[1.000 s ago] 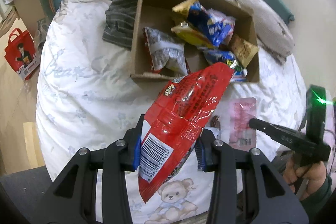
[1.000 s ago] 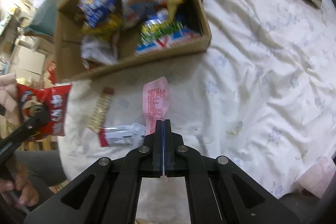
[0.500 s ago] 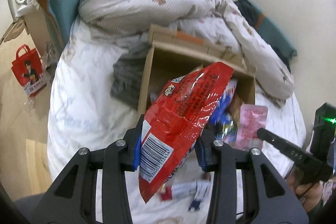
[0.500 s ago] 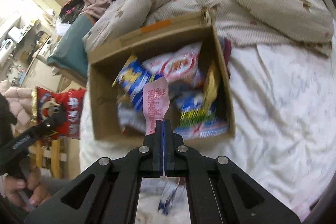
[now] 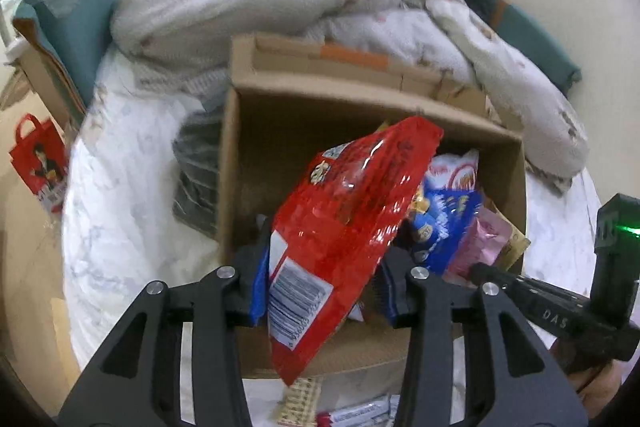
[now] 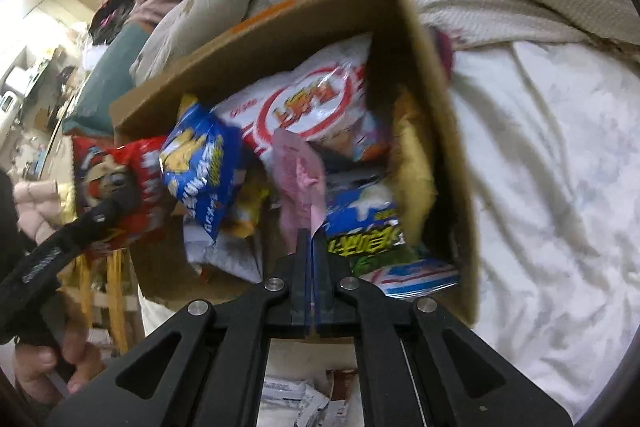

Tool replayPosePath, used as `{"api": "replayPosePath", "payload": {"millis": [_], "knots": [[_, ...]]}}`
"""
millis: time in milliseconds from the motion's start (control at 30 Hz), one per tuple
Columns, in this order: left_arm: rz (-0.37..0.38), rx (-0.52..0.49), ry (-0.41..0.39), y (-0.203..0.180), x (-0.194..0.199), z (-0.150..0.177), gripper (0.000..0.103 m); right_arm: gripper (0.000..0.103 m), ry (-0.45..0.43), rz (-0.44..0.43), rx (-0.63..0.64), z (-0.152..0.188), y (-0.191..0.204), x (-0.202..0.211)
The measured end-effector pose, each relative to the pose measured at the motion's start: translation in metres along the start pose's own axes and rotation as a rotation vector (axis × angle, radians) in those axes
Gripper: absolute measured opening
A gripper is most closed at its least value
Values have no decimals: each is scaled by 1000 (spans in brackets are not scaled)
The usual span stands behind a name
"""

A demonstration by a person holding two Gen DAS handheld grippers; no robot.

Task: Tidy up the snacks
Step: 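Carry the red bag and pink wrapper into the box and open both tools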

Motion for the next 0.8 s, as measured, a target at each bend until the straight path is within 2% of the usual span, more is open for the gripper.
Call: {"api": "replayPosePath", "payload": {"millis": [67,133,200,267,300,333,367,400,533,800], "knots": [[0,-15,20,-3,-4,3,54,5,4,4,12,1,3,-2],[-24,-38,3,-5,-2,2,78,5,-7,27,24,-1,4,0],[-11,-49,-29,-9,6,1,85,6,-13,30,34,-3,6,3],[-1,-53,-38,-12,11,0,85,10,-24,29,46,-3,8,7],[1,-52,-40,-12,13,-1,85,22,-39,38,51,-4,9,13],[5,-48,-42,-11,15,-1,85,47,-52,35,49,-5,9,17],[12,-37,-44,-10,17,-1,85,61,-59,23,45,-7,9,20],[15,-32,-44,-9,19,-1,85,70,-74,6,40,-7,11,26],[16,-1,-42,-1,22,-1,85,69,-135,27,72,-15,17,42],[-20,19,-12,16,31,19,85,69,-104,23,90,2,21,47]]}}
Point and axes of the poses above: each gripper's, at about its wrist camera, not at the fingertips, and x roughly against the way its jaws point, y to its left, z to its underside, the point moved 9 cm from there along -x, roughly the way its jaws point, and after that the axes turned 1 degree about y, right-handed, at the moved point
